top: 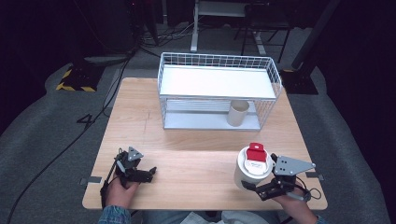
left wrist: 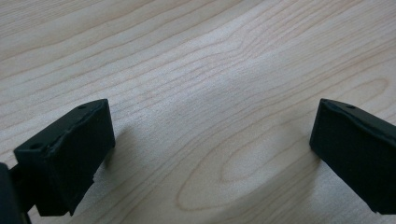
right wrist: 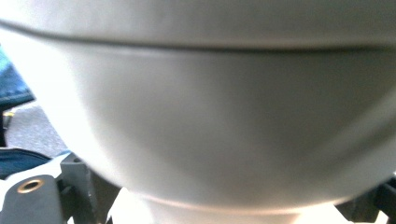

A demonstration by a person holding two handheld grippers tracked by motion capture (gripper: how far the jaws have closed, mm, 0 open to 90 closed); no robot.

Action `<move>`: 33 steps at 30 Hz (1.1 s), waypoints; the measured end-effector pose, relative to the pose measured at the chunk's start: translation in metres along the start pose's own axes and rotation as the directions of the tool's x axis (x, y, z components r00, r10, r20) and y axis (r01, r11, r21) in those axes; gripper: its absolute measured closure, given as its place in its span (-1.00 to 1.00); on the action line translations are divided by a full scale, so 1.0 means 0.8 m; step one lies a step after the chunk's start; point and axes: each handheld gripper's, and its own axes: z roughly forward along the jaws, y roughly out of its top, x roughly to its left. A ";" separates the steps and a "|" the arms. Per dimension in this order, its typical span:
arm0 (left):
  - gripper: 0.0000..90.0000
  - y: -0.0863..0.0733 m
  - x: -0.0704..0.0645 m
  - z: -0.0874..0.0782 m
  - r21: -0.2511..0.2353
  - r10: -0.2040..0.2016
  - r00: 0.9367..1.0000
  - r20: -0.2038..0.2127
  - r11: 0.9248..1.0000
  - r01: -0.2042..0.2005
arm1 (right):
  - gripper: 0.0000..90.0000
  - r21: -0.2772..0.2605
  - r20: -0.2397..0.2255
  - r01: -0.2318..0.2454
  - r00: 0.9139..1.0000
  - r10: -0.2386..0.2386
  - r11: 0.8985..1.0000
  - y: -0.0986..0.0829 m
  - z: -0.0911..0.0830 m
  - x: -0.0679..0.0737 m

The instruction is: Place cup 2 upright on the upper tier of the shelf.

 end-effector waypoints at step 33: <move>-0.98 -0.001 -0.001 -0.001 -0.002 -0.003 1.000 -0.007 1.000 0.003 | -0.72 -0.028 0.035 0.043 0.998 -0.042 0.999 0.119 0.005 -0.051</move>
